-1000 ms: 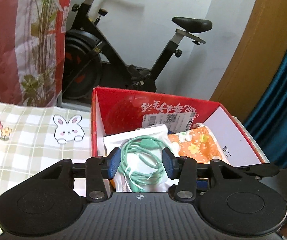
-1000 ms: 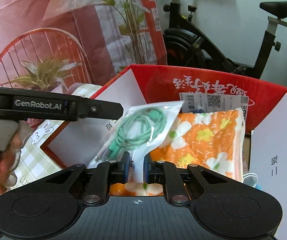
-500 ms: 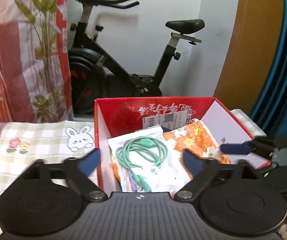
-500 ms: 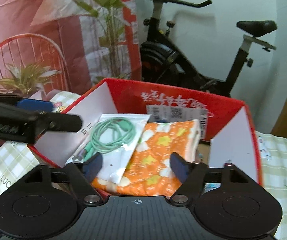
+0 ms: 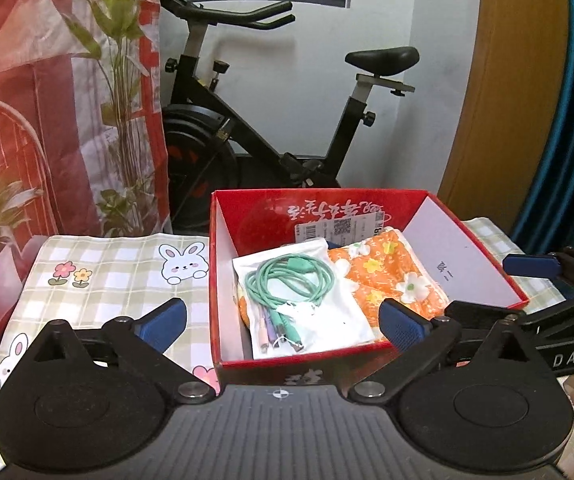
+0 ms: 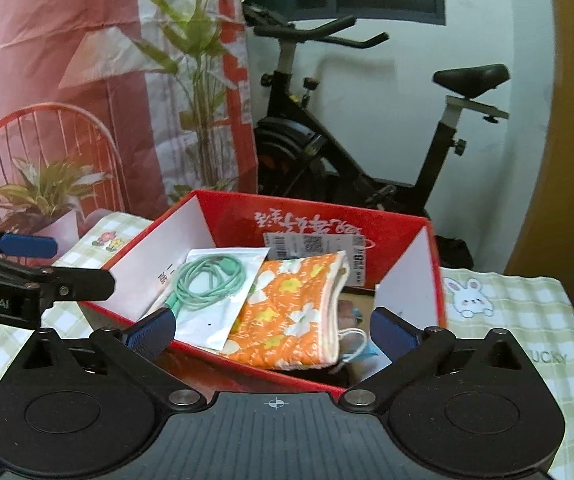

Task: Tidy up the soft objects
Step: 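Move the right tool toward the black eye mask on the table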

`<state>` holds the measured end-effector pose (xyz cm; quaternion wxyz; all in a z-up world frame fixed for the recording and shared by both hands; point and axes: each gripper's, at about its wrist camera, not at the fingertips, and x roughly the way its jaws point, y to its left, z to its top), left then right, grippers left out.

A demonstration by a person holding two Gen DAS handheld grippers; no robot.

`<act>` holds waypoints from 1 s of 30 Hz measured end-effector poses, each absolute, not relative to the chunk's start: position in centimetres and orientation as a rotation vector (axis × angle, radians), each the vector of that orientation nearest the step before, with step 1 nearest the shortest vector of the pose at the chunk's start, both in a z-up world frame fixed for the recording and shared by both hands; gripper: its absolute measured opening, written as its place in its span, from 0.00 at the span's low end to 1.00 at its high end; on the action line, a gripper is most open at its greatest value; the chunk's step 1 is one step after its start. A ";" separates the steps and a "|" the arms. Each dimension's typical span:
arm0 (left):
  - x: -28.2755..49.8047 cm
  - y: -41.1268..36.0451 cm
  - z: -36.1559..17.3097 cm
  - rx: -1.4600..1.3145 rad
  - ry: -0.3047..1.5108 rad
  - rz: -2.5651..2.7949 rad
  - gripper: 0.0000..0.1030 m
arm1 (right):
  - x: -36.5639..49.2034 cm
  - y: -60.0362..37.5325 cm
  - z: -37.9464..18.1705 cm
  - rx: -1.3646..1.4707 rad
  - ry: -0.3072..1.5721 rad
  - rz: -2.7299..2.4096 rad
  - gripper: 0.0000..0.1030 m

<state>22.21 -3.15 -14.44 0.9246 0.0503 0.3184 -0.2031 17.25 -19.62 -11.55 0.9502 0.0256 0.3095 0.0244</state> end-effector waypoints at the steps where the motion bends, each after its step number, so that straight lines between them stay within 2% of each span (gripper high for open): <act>1: 22.0 -3.1 -14.4 0.101 0.652 -0.415 1.00 | 16.9 -19.7 -11.4 0.056 0.627 0.044 1.00; 12: 19.1 -1.6 -15.9 0.121 0.660 -0.363 1.00 | 12.3 -20.2 -13.3 0.084 0.614 -0.013 1.00; 24: 17.1 0.1 -21.7 0.089 0.785 -0.348 1.00 | 8.0 -18.2 -20.2 0.083 0.758 -0.014 1.00; 30: 17.3 -0.2 -22.7 0.118 0.810 -0.338 1.00 | 7.1 -17.2 -21.6 0.074 0.813 0.000 1.00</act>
